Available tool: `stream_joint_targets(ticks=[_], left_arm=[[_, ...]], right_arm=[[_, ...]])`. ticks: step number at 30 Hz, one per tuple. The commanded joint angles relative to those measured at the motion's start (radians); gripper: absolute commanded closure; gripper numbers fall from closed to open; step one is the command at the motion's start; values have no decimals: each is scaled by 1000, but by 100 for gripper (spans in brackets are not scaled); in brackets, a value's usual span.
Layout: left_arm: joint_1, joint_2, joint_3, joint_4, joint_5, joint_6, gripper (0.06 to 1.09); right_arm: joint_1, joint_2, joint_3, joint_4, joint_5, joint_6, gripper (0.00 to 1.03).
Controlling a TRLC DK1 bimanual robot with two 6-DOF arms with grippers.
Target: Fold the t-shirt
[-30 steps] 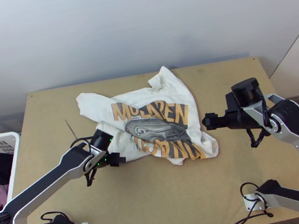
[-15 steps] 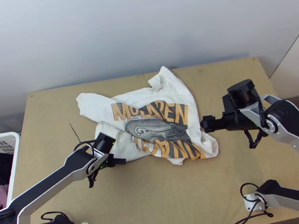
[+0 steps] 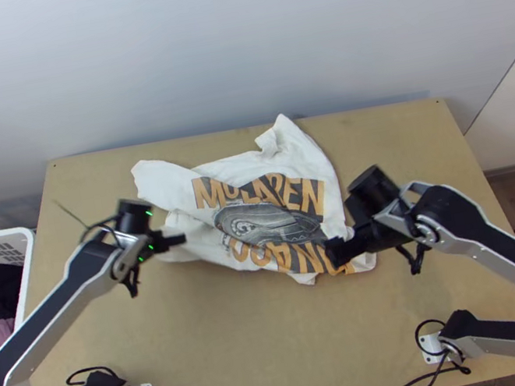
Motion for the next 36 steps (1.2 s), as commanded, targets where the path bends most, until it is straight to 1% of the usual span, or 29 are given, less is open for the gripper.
stream_joint_targets(ticks=[1,7,9,11,13,20,27,30,36], left_arm=[[134,-23,105,3,0,4,104],[155,-28,136,3,1,3,104],[155,-22,152,3,1,1,104],[153,-8,171,3,3,1,104],[152,9,196,4,3,0,104],[157,89,313,9,1,-5,104],[144,121,337,9,4,-14,104],[143,127,336,9,4,-14,104],[147,129,331,7,9,-14,104]], right_arm=[[84,47,-35,1,-31,-11,7],[183,133,-37,16,-94,-1,7],[216,160,-37,32,-111,0,10],[237,188,-32,62,-124,3,10],[243,220,-18,90,-138,5,10],[229,344,31,185,-135,6,10],[229,392,-35,314,-109,29,10],[225,399,-63,369,-74,32,10],[206,415,-89,429,23,17,10]])
